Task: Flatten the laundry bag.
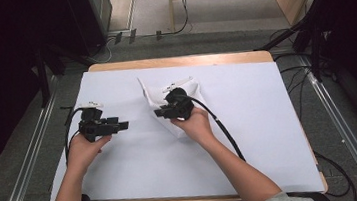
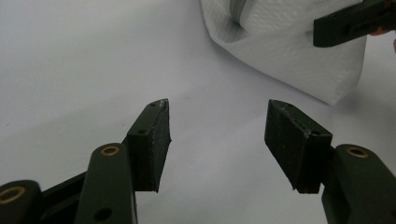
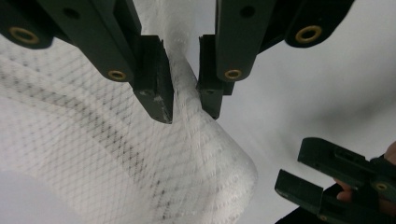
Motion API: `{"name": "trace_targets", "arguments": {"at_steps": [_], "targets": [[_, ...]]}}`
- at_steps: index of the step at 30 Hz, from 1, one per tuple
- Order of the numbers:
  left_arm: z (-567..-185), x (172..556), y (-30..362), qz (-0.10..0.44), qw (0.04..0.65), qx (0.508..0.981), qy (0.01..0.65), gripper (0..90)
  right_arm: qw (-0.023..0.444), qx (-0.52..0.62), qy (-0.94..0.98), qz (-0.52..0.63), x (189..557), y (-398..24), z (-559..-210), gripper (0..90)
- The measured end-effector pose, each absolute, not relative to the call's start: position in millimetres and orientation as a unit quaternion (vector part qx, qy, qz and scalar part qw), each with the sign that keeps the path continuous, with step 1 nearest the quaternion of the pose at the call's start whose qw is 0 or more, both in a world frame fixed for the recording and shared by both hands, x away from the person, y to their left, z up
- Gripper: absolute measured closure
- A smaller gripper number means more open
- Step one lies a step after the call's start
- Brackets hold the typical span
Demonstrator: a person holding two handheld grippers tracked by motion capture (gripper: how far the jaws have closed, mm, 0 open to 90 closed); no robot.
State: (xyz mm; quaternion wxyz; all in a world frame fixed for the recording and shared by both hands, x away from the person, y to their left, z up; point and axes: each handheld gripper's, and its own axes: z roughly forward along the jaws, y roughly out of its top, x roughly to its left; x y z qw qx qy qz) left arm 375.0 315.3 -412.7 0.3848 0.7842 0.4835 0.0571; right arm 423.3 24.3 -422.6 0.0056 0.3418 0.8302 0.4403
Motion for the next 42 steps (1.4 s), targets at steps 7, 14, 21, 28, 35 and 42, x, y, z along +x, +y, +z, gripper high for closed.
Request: {"name": "trace_targets", "arguments": {"at_steps": [7, 14, 21, 28, 35, 42], "targets": [[-412.8, 376.2, 321.4, 0.057, 0.385, 0.780, 0.490, 41.7, -0.007, 0.335, 0.837, 0.432, 420.3, 36.9, -432.4, 69.7], [-412.2, 376.8, 324.1, 0.057, 0.387, 0.778, 0.492, 41.6, -0.017, 0.330, 0.843, 0.425, 418.3, 32.5, -429.8, 56.4], [-411.1, 377.4, 327.9, 0.058, 0.389, 0.774, 0.495, 41.5, -0.016, 0.326, 0.841, 0.431, 413.5, 19.3, -417.2, 49.8], [-410.0, 384.5, 326.7, 0.054, 0.389, 0.774, 0.496, 40.4, 0.003, 0.329, 0.843, 0.426, 405.6, -4.4, -408.8, 52.2], [-407.0, 403.7, 320.7, 0.040, 0.383, 0.775, 0.500, 38.4, 0.019, 0.338, 0.840, 0.425, 393.3, -40.1, -407.2, 53.1], [-406.2, 431.9, 309.3, 0.052, 0.369, 0.785, 0.495, 37.3, 0.030, 0.352, 0.835, 0.422, 379.9, -71.4, -414.3, 53.1]]}}
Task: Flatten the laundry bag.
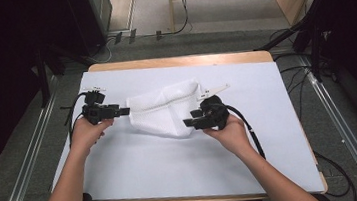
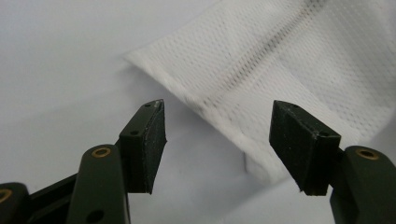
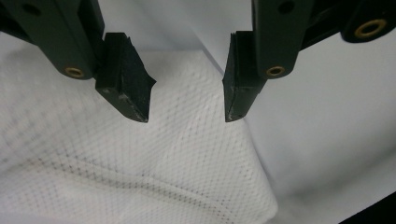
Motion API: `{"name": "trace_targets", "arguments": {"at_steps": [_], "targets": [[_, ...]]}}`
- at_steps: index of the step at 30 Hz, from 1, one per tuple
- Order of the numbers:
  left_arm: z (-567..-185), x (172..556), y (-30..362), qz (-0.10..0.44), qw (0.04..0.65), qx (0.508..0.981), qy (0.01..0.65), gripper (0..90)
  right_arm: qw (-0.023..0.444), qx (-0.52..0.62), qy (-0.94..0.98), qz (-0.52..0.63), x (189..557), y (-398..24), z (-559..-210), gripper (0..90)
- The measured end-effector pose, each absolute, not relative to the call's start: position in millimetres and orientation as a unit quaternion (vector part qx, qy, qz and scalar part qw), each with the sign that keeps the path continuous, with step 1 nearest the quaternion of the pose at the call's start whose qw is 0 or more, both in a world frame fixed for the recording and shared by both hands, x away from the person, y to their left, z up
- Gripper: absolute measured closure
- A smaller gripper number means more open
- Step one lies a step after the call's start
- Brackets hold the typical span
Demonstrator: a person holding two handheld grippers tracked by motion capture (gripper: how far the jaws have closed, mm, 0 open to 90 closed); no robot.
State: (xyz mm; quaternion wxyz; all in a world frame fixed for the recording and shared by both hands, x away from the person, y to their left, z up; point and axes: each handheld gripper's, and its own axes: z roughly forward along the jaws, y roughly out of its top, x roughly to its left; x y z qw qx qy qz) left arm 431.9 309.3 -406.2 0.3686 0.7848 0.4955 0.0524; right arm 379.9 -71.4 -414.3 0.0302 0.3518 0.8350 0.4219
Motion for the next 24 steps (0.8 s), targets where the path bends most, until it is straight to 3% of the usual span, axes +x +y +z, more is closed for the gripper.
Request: {"name": "trace_targets", "arguments": {"at_steps": [17, 24], "targets": [[-437.3, 474.3, 298.4, 0.066, 0.342, 0.780, 0.520, 38.3, 0.059, 0.382, 0.820, 0.423, 357.1, -123.1, -419.7, 53.1], [-448.1, 480.1, 298.6, 0.051, 0.342, 0.775, 0.529, 44.5, 0.068, 0.398, 0.811, 0.424, 354.0, -136.9, -422.5, 53.1]]}}
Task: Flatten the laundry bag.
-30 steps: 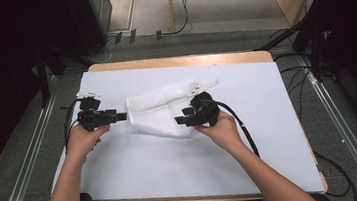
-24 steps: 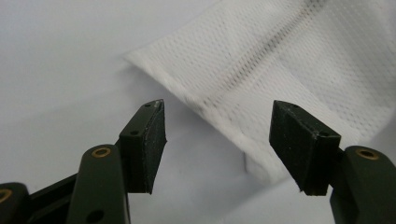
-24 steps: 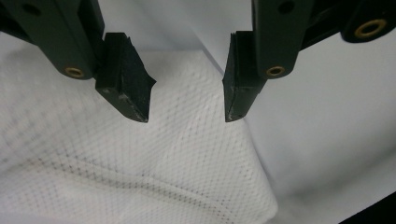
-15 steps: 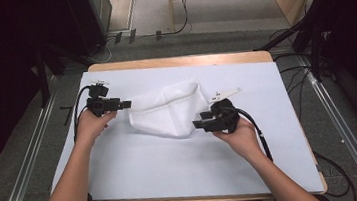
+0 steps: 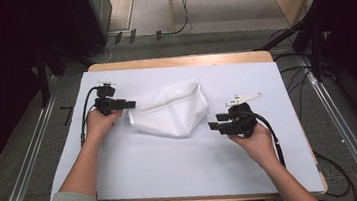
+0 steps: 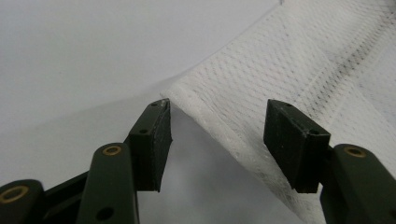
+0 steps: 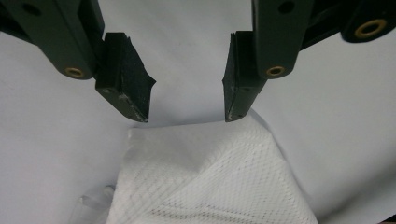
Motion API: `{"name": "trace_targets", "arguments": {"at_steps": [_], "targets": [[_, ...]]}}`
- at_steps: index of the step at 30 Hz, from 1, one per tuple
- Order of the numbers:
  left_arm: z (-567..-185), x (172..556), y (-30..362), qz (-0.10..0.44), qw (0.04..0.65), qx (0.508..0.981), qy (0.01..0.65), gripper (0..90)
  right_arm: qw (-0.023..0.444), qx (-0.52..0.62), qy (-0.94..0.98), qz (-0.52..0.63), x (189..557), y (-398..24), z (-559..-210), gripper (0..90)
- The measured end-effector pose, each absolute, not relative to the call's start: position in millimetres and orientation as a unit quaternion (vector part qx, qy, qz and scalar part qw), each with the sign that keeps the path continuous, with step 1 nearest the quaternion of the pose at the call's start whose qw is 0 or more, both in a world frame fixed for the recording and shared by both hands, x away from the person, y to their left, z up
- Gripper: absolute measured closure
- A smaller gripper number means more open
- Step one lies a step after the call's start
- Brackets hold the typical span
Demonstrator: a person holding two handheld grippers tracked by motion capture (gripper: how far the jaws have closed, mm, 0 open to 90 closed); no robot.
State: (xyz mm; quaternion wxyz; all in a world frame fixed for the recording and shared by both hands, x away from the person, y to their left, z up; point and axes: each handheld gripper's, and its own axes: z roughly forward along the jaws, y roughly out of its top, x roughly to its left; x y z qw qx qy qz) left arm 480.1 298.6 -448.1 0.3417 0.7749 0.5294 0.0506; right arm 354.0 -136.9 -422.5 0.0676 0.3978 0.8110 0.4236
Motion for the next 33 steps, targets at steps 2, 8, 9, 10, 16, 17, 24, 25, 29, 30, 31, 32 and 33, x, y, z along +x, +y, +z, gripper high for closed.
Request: {"name": "trace_targets", "arguments": {"at_steps": [2, 8, 9, 10, 16, 17, 24, 25, 29, 30, 31, 32, 33], "targets": [[-448.2, 480.0, 298.4, 0.055, 0.341, 0.777, 0.527, 45.7, 0.069, 0.401, 0.809, 0.424, 353.8, -137.9, -422.5, 53.1], [-451.3, 481.0, 294.0, 0.032, 0.343, 0.775, 0.530, 76.4, 0.075, 0.414, 0.805, 0.419, 356.8, -146.2, -426.1, 53.7], [-451.8, 480.9, 292.7, 0.027, 0.343, 0.776, 0.529, 81.2, 0.076, 0.416, 0.804, 0.418, 357.4, -147.1, -426.6, 54.0], [-452.1, 480.5, 291.7, 0.028, 0.340, 0.780, 0.524, 85.4, 0.076, 0.418, 0.802, 0.420, 358.2, -148.1, -427.2, 54.2], [-440.9, 475.6, 290.5, 0.033, 0.358, 0.781, 0.511, 89.3, 0.077, 0.423, 0.800, 0.419, 360.8, -151.2, -427.3, 55.4], [-436.1, 473.7, 290.6, 0.035, 0.366, 0.779, 0.507, 89.3, 0.077, 0.423, 0.800, 0.419, 360.8, -151.2, -427.3, 55.4], [-404.4, 452.7, 277.2, 0.056, 0.394, 0.792, 0.463, 89.4, 0.080, 0.425, 0.798, 0.420, 362.7, -152.6, -425.7, 55.7], [-398.7, 446.5, 271.5, 0.059, 0.400, 0.795, 0.453, 89.4, 0.082, 0.426, 0.796, 0.421, 363.2, -152.8, -425.0, 55.9], [-388.7, 435.3, 259.7, 0.061, 0.411, 0.801, 0.431, 89.3, 0.083, 0.429, 0.793, 0.424, 364.2, -153.1, -422.7, 56.4], [-385.0, 427.6, 250.6, 0.062, 0.416, 0.805, 0.418, 89.3, 0.082, 0.430, 0.792, 0.426, 364.5, -153.4, -422.3, 56.7], [-385.0, 427.6, 250.6, 0.062, 0.416, 0.805, 0.418, 89.3, 0.082, 0.430, 0.791, 0.427, 364.9, -153.3, -422.1, 57.0], [-384.4, 422.9, 244.9, 0.060, 0.418, 0.809, 0.409, 89.3, 0.082, 0.430, 0.791, 0.427, 364.9, -153.3, -422.1, 57.0], [-384.7, 420.1, 241.5, 0.058, 0.421, 0.810, 0.405, 89.3, 0.086, 0.431, 0.792, 0.424, 365.2, -153.1, -421.7, 57.8]]}}
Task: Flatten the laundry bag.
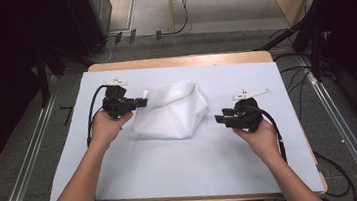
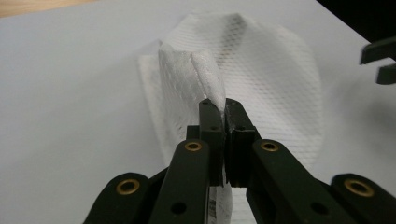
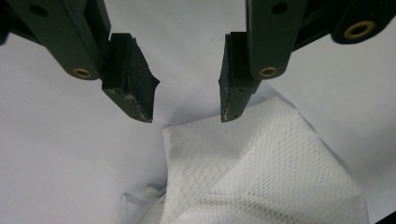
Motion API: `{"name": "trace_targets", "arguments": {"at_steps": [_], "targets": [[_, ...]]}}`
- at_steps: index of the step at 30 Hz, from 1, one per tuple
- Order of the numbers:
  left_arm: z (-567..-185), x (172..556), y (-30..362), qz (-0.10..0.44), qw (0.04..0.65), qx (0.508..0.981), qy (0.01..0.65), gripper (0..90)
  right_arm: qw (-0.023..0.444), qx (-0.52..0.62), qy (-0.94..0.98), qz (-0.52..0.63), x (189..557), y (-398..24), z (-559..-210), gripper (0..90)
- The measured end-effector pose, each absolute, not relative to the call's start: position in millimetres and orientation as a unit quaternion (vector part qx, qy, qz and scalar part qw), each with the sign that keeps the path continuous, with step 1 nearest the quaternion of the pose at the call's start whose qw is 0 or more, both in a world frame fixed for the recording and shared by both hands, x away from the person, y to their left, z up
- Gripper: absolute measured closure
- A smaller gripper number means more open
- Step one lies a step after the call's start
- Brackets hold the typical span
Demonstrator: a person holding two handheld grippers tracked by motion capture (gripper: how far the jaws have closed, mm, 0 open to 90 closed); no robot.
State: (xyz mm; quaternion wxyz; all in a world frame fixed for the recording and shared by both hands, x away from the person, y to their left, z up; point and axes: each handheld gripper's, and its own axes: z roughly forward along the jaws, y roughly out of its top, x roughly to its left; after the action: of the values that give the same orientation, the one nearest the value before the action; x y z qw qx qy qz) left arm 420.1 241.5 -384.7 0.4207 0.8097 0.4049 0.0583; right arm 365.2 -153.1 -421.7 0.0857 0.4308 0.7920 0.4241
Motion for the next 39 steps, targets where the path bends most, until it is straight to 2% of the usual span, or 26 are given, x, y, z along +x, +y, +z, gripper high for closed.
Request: {"name": "trace_targets", "arguments": {"at_steps": [9, 19, 23, 25, 28, 29, 33, 39], "targets": [[-398.8, 388.6, 206.1, 0.039, 0.411, 0.837, 0.358, 89.0, 0.084, 0.439, 0.784, 0.430, 367.4, -155.3, -420.0, 60.7], [-420.2, 368.1, 190.8, 0.014, 0.388, 0.862, 0.327, 88.1, 0.084, 0.440, 0.780, 0.436, 369.9, -148.2, -416.9, 61.4], [-438.1, 370.6, 190.0, -0.007, 0.366, 0.869, 0.332, 84.8, 0.083, 0.436, 0.780, 0.441, 376.2, -136.8, -412.4, 61.8], [-441.8, 372.4, 189.5, -0.015, 0.358, 0.872, 0.333, 80.5, 0.082, 0.433, 0.779, 0.445, 379.0, -130.7, -410.6, 61.9], [-440.4, 371.8, 190.6, -0.016, 0.363, 0.872, 0.328, 71.6, 0.080, 0.429, 0.780, 0.449, 382.1, -122.6, -408.8, 61.8], [-438.0, 370.8, 191.7, -0.011, 0.367, 0.872, 0.322, 71.6, 0.080, 0.426, 0.781, 0.450, 383.5, -118.7, -408.5, 61.9], [-424.6, 366.3, 197.8, -0.010, 0.386, 0.865, 0.320, 62.1, 0.073, 0.416, 0.786, 0.451, 388.1, -101.3, -407.2, 61.9], [-413.1, 367.9, 211.9, 0.008, 0.396, 0.856, 0.332, 60.4, 0.064, 0.410, 0.790, 0.451, 392.7, -86.1, -408.6, 61.8]]}}
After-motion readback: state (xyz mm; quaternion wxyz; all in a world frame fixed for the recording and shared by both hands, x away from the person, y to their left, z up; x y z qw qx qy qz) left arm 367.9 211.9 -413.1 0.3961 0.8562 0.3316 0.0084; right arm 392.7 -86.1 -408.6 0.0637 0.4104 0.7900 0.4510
